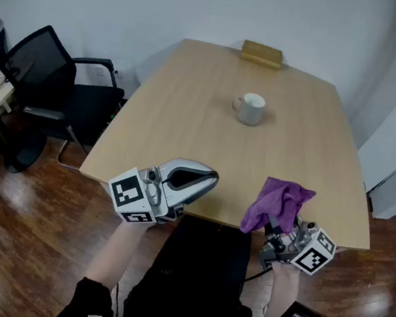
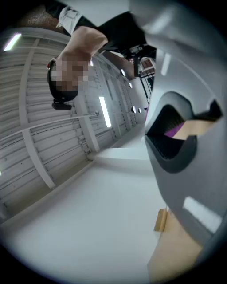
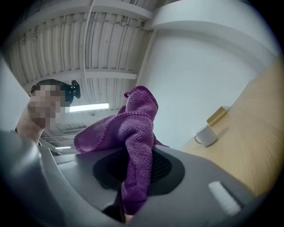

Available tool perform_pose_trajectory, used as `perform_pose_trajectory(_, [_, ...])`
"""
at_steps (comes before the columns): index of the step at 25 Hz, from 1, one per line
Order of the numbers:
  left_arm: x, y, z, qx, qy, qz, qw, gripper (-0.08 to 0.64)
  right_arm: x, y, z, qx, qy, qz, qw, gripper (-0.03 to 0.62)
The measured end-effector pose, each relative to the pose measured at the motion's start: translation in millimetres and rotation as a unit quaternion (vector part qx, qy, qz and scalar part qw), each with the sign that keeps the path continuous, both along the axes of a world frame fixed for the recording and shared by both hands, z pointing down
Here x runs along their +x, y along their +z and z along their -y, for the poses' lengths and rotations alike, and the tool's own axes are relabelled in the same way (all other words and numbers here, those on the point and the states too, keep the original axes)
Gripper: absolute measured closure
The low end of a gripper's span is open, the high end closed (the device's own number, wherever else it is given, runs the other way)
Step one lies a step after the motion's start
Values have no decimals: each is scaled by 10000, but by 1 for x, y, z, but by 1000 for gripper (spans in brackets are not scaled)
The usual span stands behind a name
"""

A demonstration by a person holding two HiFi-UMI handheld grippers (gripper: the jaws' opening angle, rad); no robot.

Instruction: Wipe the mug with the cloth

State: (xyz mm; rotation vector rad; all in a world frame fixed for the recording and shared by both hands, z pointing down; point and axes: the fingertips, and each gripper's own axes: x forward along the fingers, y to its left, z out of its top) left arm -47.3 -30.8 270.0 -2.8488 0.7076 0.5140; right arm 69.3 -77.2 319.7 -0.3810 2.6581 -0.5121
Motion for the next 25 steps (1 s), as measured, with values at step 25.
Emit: perform_pose_trajectory(25, [-15, 22, 161, -693, -182, 840, 9939, 538, -26, 2, 93, -469, -424, 90, 9980, 515])
